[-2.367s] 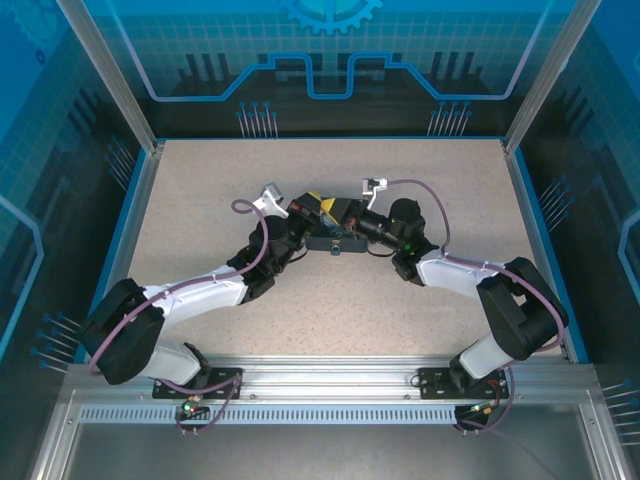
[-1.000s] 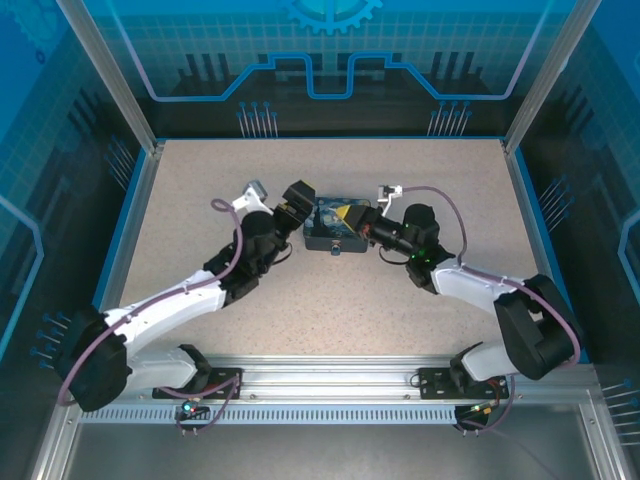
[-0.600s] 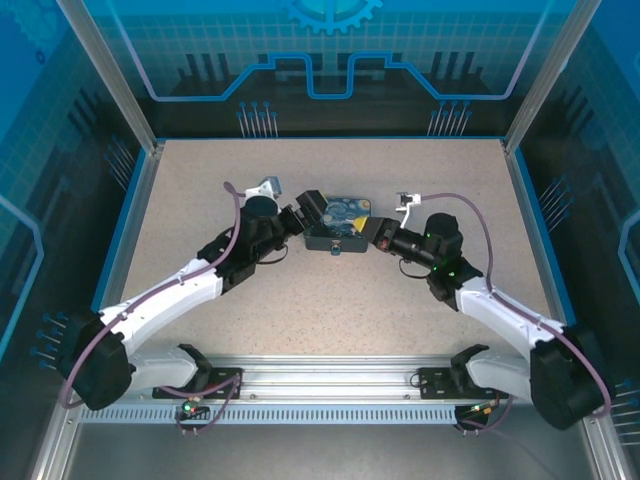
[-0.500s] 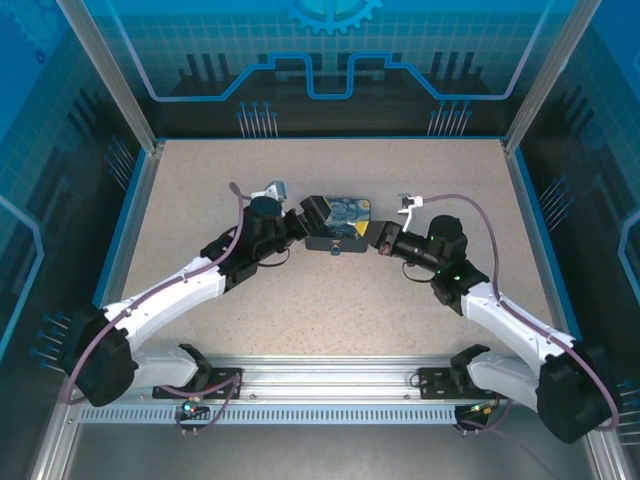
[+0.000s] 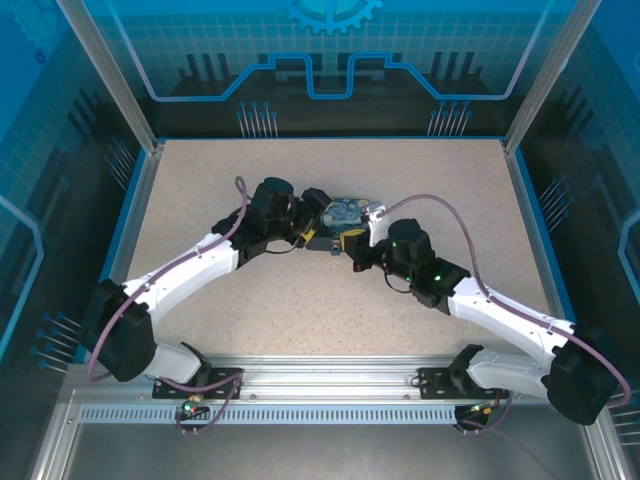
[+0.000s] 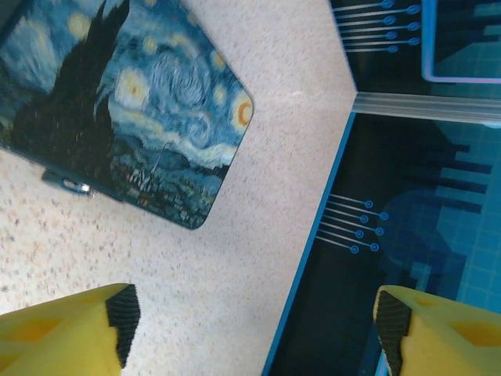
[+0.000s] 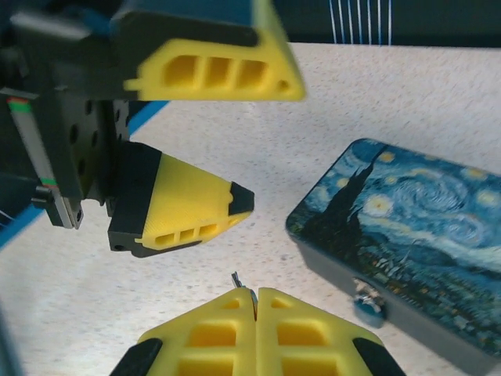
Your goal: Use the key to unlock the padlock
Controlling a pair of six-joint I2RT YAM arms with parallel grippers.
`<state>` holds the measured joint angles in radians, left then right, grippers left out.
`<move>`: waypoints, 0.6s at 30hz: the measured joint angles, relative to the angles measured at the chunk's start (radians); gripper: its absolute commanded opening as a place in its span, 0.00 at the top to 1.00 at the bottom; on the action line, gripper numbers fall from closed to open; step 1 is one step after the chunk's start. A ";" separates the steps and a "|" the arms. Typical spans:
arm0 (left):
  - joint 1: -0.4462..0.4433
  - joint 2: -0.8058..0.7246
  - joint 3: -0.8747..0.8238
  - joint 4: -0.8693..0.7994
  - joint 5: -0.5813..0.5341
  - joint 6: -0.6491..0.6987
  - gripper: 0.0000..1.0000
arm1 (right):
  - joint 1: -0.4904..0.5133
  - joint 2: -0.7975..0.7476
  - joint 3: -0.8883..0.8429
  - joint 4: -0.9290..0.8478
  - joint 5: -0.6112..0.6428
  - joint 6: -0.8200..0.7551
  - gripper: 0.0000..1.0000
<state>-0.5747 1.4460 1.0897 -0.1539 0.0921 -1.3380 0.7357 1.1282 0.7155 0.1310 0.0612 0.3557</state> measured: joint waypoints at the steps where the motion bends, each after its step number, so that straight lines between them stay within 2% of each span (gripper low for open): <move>1: 0.000 0.022 0.019 -0.019 0.019 -0.007 0.26 | 0.013 0.006 0.006 -0.004 0.029 -0.030 1.00; 8: 0.000 0.098 0.101 -0.101 0.101 -0.022 0.47 | 0.066 0.039 0.051 -0.011 0.172 -0.175 1.00; 14: 0.000 0.100 0.114 -0.113 0.127 -0.022 0.51 | 0.078 0.085 0.087 -0.011 0.218 -0.227 1.00; 18: 0.000 0.100 0.114 -0.120 0.134 -0.022 0.60 | 0.084 0.115 0.102 -0.012 0.227 -0.240 1.00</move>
<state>-0.5751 1.5455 1.2037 -0.2741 0.2260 -1.3602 0.8192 1.2434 0.8177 0.1188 0.2886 0.1162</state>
